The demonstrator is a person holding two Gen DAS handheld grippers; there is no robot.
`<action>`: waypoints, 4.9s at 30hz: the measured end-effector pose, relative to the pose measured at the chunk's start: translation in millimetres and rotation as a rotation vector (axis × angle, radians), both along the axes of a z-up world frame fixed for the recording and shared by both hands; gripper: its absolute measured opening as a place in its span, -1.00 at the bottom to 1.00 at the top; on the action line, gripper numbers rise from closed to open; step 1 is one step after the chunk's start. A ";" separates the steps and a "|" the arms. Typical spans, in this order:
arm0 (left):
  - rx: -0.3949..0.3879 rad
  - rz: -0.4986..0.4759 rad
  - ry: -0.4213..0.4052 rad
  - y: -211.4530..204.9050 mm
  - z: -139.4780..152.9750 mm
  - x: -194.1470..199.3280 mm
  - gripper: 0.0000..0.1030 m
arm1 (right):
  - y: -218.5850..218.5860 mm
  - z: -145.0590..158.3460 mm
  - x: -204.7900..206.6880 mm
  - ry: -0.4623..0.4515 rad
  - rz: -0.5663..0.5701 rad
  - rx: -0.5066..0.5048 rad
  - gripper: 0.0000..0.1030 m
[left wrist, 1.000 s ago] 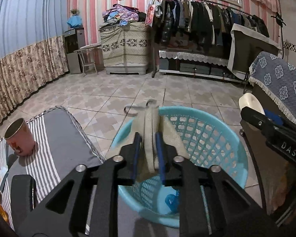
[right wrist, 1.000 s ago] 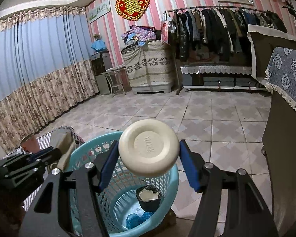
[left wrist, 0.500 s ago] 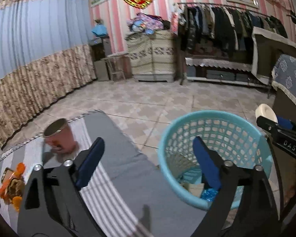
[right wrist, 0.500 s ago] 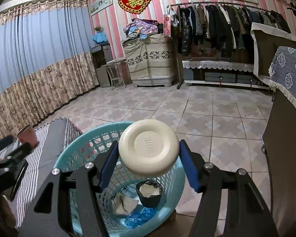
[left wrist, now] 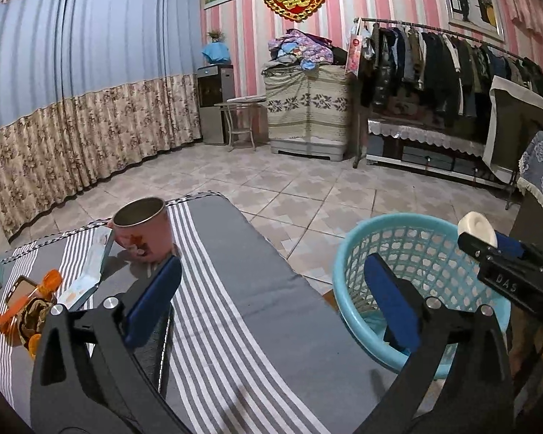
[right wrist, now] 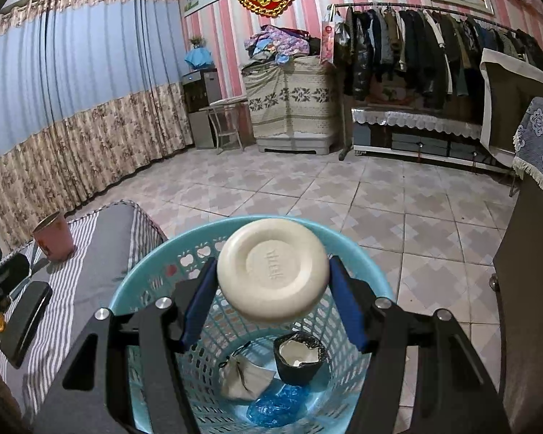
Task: Collect trash
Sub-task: 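Carry the cloth bag and white lid over the basket and release both, then return both tools to the bed and grasp the newspaper with the left tool, then grasp the orange peel with the right tool, then carry the newspaper over the basket and open the left tool while the right tool carries the peel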
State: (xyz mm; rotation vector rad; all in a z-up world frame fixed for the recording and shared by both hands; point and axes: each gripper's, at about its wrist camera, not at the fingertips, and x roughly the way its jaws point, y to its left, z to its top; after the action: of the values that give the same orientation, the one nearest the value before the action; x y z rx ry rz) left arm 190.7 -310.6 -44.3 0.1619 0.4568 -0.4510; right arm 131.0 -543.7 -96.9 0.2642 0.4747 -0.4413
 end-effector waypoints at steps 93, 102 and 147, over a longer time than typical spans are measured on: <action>0.052 0.403 0.183 412.5 -22.3 38.0 -0.87 | 370.6 0.3 83.2 0.211 0.545 -0.133 0.91; 0.066 0.377 0.144 422.1 -10.7 23.2 -0.91 | 403.8 -9.9 113.7 0.291 0.638 -0.148 0.67; 0.001 -0.009 -0.002 147.8 66.9 -28.0 -0.94 | 136.1 85.0 -34.8 0.073 0.259 -0.059 -0.29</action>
State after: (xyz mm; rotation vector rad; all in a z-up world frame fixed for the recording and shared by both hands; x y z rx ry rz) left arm 162.8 -162.8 22.5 0.1649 0.4542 -0.4590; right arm 96.2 -407.6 -11.9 0.1276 0.5583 -0.2121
